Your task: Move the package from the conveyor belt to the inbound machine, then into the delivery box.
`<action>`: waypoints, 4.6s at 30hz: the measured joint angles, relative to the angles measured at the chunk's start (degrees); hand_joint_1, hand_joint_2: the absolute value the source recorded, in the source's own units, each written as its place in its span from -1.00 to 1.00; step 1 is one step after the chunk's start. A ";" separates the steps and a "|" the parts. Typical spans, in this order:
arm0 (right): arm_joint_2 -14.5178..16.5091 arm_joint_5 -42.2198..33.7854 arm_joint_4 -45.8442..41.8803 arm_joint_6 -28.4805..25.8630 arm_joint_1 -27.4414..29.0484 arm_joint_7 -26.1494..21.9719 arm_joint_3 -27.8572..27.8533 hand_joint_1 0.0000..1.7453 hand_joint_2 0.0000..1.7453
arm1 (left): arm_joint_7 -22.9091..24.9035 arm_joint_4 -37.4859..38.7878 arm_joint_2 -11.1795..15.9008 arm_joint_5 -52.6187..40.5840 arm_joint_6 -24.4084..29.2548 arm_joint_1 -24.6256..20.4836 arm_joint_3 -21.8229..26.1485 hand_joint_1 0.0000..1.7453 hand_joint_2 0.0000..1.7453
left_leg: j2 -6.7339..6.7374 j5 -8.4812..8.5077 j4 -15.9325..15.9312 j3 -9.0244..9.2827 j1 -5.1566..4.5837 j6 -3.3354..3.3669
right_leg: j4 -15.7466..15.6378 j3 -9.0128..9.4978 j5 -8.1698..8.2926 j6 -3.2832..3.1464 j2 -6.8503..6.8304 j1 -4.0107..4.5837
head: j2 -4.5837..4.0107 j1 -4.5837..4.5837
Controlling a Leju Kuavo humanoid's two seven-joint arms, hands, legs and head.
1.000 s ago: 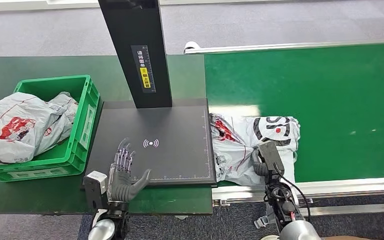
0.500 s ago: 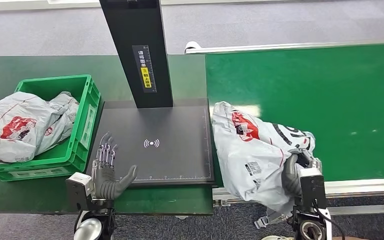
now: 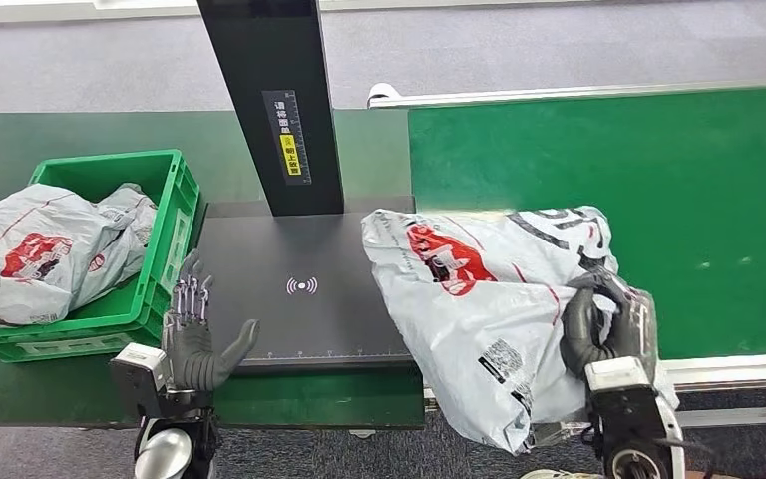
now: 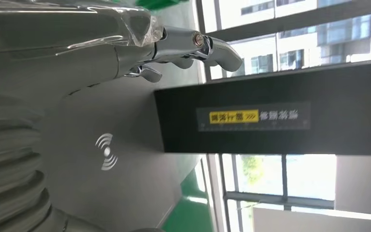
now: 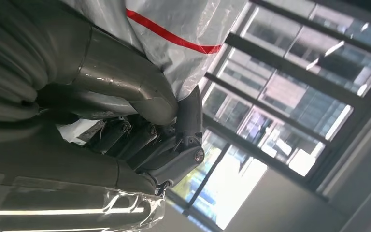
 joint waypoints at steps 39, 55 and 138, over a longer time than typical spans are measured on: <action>8.28 1.92 65.63 5.80 -43.14 4.11 16.77 -1.00 1.00 | -1.44 7.14 4.66 -1.83 5.57 -8.77 12.05 -1.00 1.00 | -0.04 0.14 0.01 -0.04 0.01 0.00 | 0.06 -0.08 0.08 -0.03 0.01 0.03 | 0.01 0.02; 9.00 -6.37 68.80 10.11 -43.42 0.81 15.13 -1.00 1.00 | -1.37 9.48 4.82 -4.22 5.48 -10.13 12.01 -1.00 1.00 | -0.04 0.14 0.02 -0.03 0.01 0.00 | 0.06 -0.12 0.08 -0.03 0.01 0.03 | 0.01 0.02; 0.13 -28.42 22.36 14.36 -3.60 -5.46 3.29 -1.00 1.00 | 0.70 6.55 14.88 -35.61 22.57 -24.99 -3.27 1.00 1.00 | -0.03 0.08 0.01 0.02 0.02 0.01 | -0.01 0.01 0.06 -0.04 0.01 0.04 | 0.00 0.02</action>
